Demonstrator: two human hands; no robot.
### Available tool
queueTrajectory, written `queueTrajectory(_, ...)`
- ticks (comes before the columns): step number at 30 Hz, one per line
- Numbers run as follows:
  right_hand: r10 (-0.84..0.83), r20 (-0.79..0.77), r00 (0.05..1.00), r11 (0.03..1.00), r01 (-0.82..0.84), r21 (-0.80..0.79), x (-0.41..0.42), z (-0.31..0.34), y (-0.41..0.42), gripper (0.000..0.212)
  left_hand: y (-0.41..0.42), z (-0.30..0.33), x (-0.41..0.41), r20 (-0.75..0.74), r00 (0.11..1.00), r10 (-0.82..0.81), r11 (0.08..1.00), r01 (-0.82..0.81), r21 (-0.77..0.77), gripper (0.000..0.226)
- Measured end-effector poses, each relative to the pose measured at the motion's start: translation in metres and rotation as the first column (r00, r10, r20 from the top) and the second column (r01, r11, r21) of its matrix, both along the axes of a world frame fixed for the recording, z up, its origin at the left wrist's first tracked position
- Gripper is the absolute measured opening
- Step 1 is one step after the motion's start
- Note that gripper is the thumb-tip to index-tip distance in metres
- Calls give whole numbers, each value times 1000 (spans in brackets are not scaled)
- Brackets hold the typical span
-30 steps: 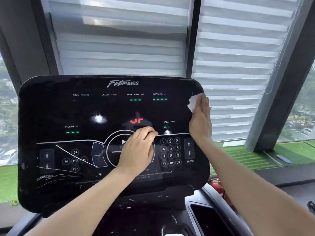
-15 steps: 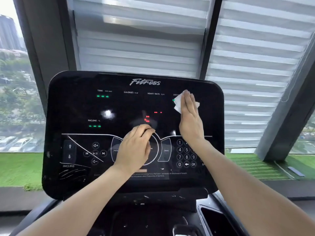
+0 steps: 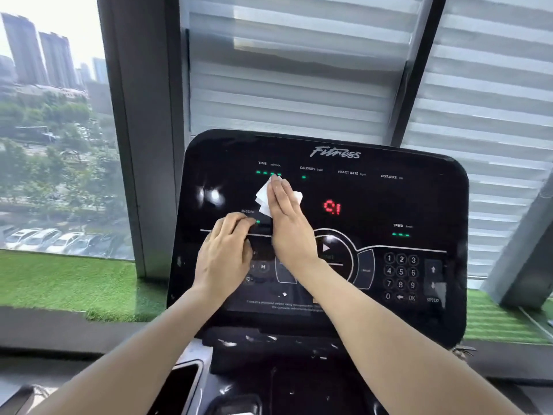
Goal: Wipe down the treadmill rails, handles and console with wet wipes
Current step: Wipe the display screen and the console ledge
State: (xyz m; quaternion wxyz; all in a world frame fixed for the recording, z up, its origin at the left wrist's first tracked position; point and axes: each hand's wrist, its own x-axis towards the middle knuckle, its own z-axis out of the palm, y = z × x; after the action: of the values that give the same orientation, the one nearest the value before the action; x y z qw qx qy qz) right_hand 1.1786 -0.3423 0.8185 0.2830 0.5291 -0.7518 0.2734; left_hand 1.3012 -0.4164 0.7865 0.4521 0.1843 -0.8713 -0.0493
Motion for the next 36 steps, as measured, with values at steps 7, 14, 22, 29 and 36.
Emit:
queueTrajectory(7, 111, -107, 988, 994, -109, 26, 52, -16, -49, 75, -45, -6, 44, -83, 992, 95, 986, -83, 146, 43)
queueTrajectory(14, 113, -312, 943, 986, -67, 153, 77, -46, -42, 64, -64, -32, 69, -135, 988, 71, 949, -25, 316, 48)
queueTrajectory(22, -123, 29, 992, 982, 126, -140, 40, 13, -46, 74, -68, -40, 83, -196, 975, -104, 858, 188, 477, 50)
queueTrajectory(29, 41, -68, 997, 997, -45, -63, 63, 27, -100, 62, -62, -38, 86, -258, 958, -126, 786, 255, 563, 49)
queueTrajectory(36, 227, -225, 947, 974, -217, 69, 77, -29, -88, 58, -64, -46, 90, -292, 946, -138, 741, 294, 604, 46)
